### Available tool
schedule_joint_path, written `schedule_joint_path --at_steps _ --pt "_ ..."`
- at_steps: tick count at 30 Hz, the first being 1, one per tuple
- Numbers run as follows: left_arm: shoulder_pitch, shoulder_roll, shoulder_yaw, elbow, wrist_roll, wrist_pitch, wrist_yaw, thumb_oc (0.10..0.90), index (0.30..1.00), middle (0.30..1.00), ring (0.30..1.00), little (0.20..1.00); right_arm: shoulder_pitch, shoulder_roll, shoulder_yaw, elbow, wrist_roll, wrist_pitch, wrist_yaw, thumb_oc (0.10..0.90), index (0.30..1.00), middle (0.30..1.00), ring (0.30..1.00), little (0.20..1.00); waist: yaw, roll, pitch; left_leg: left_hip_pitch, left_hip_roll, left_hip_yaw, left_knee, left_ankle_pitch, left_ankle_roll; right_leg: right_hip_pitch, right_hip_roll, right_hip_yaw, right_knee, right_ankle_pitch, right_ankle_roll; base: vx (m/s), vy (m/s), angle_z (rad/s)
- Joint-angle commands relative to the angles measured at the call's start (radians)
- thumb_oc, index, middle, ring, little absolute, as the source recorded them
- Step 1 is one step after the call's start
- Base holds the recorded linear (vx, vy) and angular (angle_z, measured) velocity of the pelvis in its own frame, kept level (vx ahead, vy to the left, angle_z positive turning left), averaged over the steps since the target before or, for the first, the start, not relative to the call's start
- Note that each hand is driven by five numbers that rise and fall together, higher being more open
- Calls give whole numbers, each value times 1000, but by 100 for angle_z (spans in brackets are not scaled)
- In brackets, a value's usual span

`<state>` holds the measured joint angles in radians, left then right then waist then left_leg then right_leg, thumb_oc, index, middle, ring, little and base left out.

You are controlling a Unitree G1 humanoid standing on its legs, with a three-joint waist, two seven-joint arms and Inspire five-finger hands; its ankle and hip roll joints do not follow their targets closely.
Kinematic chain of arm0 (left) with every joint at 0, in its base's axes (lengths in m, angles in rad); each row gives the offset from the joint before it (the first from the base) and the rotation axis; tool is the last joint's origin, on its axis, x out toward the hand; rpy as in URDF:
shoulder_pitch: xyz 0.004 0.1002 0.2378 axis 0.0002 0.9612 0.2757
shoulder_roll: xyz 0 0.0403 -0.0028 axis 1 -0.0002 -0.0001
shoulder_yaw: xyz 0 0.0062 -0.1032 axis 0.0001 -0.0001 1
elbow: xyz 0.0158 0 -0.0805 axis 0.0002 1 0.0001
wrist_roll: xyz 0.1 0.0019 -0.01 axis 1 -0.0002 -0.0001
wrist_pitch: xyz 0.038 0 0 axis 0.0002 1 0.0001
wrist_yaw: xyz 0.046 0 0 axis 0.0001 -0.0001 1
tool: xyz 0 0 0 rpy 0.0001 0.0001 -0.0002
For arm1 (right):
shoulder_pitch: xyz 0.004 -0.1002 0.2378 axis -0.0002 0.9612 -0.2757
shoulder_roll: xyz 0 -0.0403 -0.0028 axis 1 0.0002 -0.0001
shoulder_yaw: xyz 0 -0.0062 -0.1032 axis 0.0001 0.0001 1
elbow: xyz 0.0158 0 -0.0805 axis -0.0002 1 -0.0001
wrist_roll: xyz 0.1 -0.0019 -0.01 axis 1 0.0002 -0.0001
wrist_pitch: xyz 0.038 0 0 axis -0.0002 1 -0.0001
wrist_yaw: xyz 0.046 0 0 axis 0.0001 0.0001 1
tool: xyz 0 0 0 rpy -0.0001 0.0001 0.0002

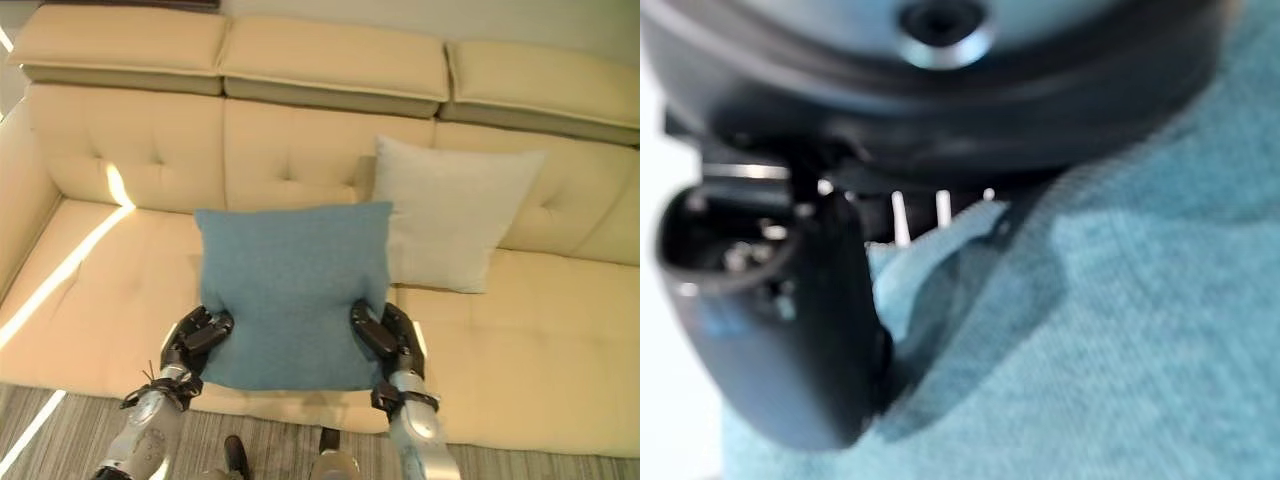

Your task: Pick up all the scattered cushions and arrange them neatly on the sofa.

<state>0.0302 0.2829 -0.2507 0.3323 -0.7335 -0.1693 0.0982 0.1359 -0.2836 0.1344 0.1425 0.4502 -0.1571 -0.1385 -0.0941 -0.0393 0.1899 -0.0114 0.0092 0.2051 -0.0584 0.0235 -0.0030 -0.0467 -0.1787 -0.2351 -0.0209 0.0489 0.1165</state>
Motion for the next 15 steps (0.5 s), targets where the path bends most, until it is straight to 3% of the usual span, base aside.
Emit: schedule_joint_path --at_steps 1,4,5,6,10,15 --pt "-35 -27 -51 -202 92 -82 -110 400 300 300 300 300 -145 61 49 -141 -24 -118 83 400 300 300 300 300 26 -33 -90 53 -9 -1 9 -108 1 -72 59 43 4 55 34 -49 30 11" --pt "-35 -27 -51 -202 92 -82 -110 400 300 300 300 300 -145 61 49 -141 -24 -118 83 400 300 300 300 300 26 -33 -90 53 -9 -1 9 -108 1 -72 59 43 4 55 34 -43 74 17" --pt "-45 -7 -40 -197 116 -97 -106 400 300 300 300 300 -120 70 24 -148 -23 -127 81 400 300 300 300 300 -4 -29 -70 45 -38 -128 -26 -74 20 -119 194 378 107 -9 34 -84 189 62" --pt "-45 -7 -40 -197 116 -97 -106 400 300 300 300 300 -120 70 24 -148 -23 -127 81 400 300 300 300 300 -4 -30 -73 41 -38 -127 -26 -72 19 -123 193 379 106 -7 34 -76 195 129" --pt "-46 -4 -29 -205 112 -100 -106 400 300 300 300 300 -110 60 4 -155 -12 -140 83 400 300 300 300 300 -10 -28 -83 23 -59 -239 -29 -50 8 -79 233 466 113 -43 -7 57 -33 148" --pt "-21 -12 -16 -217 98 -94 -112 400 300 300 300 300 -96 45 -14 -168 -9 -142 86 400 300 300 300 300 0 -19 -94 5 -71 -282 -29 -38 -18 -48 210 393 60 -43 -22 53 -72 111"
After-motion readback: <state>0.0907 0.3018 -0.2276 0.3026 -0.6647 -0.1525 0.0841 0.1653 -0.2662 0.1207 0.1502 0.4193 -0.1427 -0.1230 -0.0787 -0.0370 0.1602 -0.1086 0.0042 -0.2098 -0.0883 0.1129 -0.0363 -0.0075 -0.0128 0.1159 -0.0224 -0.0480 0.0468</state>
